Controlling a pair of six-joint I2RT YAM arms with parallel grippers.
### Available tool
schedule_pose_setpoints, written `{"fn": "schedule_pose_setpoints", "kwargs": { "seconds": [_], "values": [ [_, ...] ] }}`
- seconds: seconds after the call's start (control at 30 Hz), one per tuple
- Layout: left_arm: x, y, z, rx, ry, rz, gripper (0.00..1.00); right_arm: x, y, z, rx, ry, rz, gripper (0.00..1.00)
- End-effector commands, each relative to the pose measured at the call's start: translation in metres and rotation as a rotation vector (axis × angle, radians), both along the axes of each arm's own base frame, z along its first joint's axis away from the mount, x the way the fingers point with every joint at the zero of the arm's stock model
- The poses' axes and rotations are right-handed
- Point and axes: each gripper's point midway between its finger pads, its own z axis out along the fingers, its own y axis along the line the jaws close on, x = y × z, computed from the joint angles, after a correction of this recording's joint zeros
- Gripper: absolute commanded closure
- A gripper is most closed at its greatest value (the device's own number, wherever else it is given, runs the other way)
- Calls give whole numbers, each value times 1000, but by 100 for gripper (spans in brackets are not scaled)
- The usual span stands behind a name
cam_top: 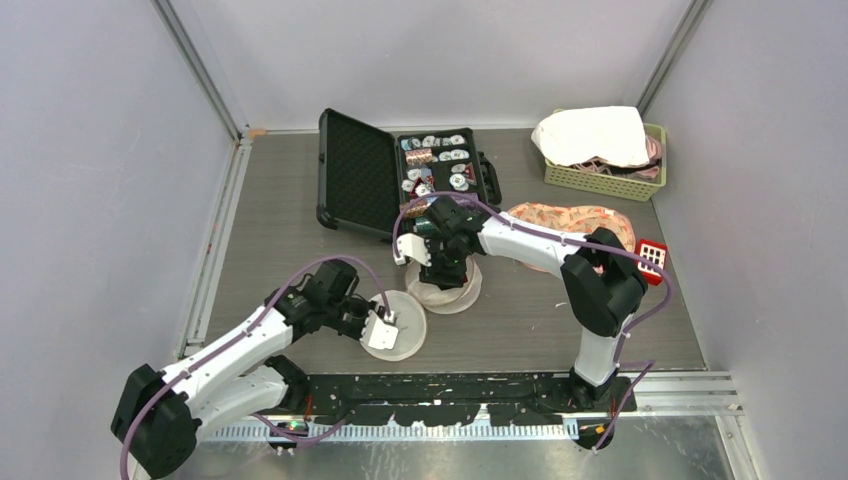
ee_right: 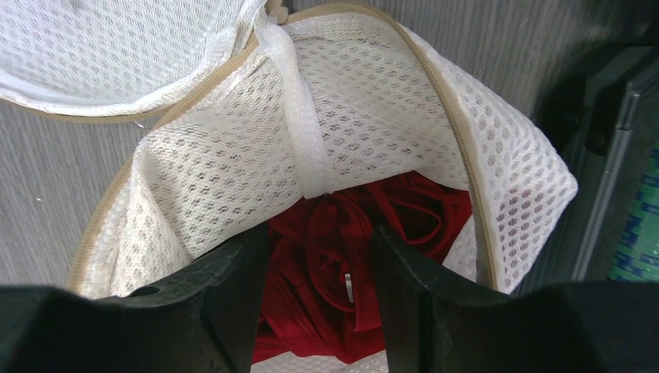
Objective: Unzip the laundry bag and remove the bra
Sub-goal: Pick up the bra from the laundry bag.
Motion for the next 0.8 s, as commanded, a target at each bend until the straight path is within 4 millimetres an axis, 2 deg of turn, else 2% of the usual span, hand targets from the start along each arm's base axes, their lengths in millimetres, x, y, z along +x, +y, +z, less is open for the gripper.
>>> {"fn": "schedule_pose_setpoints", "kwargs": {
  "seconds": [0.0, 0.1, 0.2, 0.27, 0.33, 0.53, 0.77],
  "values": [
    [13, -6, 1, -4, -48, -1, 67, -1, -2, -12, -38, -12, 58, 47],
    [12, -5, -1, 2, -32, 10, 65, 2, -1, -13, -39, -18, 52, 56],
    [11, -3, -2, 9, -26, 20, 65, 4, 3, -9, -33, -9, 41, 70],
    [10, -1, -2, 12, -27, 22, 66, 5, 7, -1, -13, -10, 33, 87],
    [9, 1, -3, 18, -30, 24, 66, 4, 13, 15, 31, -12, 26, 98],
    [7, 7, -6, 36, -35, 37, 67, -6, 28, 74, 185, 18, -24, 99],
    [9, 11, -7, 45, -20, 88, 67, -10, 24, 116, 310, 62, -118, 99]
  ]
}}
